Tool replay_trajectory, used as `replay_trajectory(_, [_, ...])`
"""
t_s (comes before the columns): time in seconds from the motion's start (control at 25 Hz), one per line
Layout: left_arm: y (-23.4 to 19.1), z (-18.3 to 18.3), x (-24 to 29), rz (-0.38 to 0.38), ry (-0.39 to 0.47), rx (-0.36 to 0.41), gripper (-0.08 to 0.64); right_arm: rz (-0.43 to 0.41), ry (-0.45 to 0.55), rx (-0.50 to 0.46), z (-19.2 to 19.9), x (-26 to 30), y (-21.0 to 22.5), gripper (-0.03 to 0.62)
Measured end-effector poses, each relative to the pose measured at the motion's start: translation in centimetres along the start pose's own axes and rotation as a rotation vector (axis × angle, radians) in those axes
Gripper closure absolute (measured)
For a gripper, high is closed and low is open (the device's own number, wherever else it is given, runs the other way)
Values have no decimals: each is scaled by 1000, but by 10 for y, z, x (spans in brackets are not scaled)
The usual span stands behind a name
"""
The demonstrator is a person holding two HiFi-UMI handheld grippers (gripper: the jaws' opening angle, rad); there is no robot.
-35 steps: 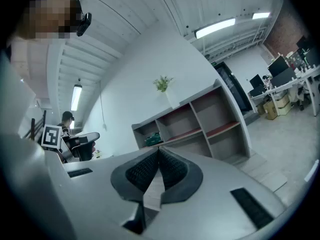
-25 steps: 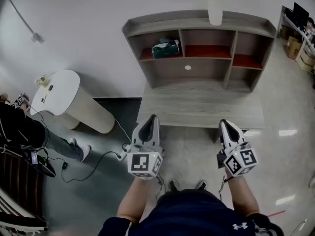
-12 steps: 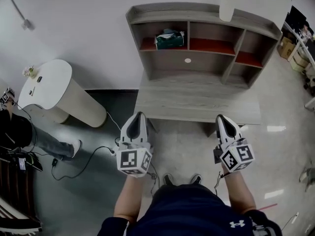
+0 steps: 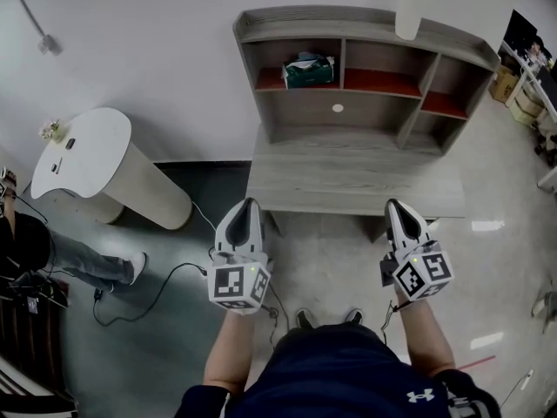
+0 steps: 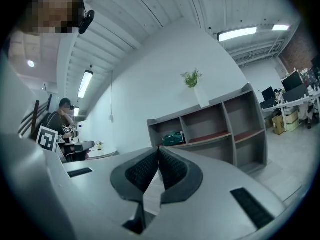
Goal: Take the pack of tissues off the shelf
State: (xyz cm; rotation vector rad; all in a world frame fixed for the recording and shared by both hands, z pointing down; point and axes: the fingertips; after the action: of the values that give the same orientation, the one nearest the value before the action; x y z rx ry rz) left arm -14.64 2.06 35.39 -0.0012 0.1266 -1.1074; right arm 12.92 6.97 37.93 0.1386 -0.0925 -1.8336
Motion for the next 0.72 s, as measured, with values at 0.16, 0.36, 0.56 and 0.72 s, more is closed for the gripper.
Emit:
replay_trajectory(0.16, [-20,1,-9,11,-3,-5,537,20,15,-8,-3,6,-16,580])
replay_trajectory(0.36, [-42,6,-19,34,-14,-24,537,46,11,-22,3,7,-41,580])
replay_trajectory(0.56, [-50,11,-23,52,-19,-45,537,57,-12,-22,12,2,-54,580])
replay_trajectory(0.72, [-54,17,-21,55,-24,-61,537,58,-23,-20,15,6,-57,580])
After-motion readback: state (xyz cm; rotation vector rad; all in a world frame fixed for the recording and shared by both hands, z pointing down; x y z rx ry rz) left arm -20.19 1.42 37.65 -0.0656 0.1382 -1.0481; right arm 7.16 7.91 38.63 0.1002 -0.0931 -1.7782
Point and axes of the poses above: the fingertips, and each gripper's own axes: x forward along the fingers, y to its right, z out of its underside, and after that the axes turned 3 degrees about -x, right-handed
